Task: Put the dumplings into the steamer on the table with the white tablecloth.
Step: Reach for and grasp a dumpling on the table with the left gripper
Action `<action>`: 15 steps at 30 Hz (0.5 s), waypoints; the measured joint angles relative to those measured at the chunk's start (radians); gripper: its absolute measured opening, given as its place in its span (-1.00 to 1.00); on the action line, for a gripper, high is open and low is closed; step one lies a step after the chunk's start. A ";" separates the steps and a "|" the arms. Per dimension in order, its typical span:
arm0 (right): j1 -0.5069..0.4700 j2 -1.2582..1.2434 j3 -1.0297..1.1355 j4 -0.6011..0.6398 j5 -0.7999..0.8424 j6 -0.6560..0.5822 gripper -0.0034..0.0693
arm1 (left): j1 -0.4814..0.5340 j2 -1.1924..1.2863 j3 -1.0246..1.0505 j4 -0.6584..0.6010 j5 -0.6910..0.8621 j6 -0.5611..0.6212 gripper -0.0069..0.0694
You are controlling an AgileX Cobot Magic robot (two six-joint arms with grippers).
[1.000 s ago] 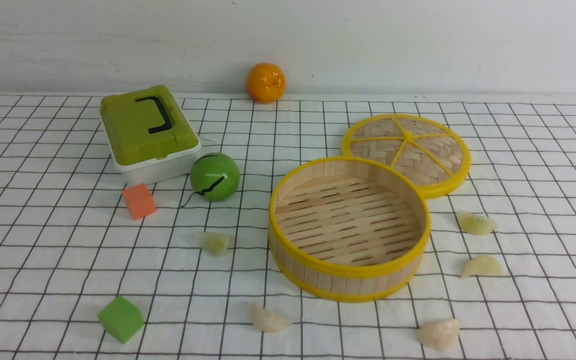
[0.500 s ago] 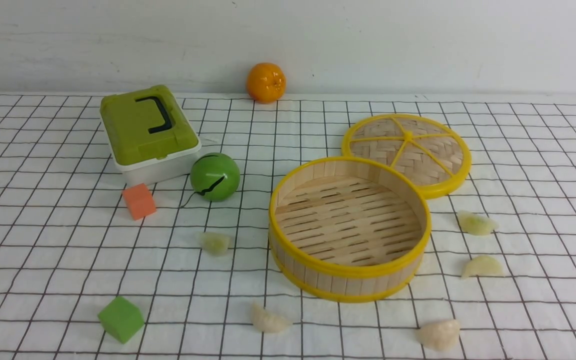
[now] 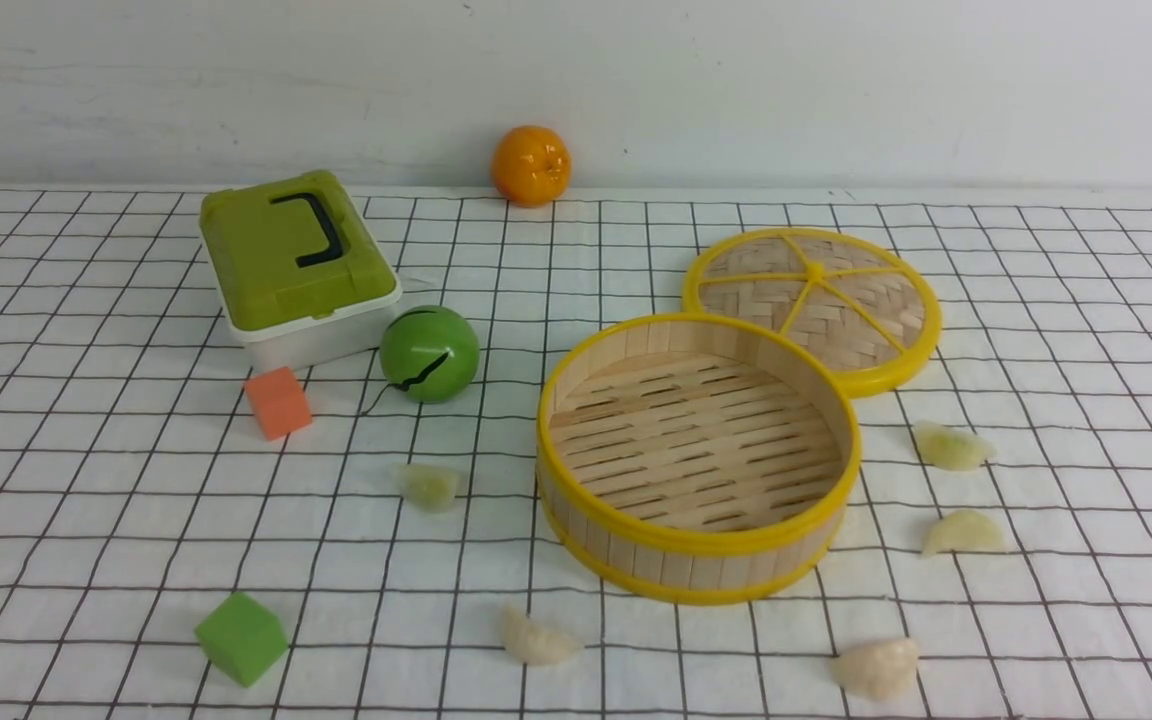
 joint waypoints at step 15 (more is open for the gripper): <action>0.000 0.000 -0.037 0.495 -0.019 0.042 -0.28 | 0.000 0.000 -0.176 -0.296 0.115 0.176 -0.19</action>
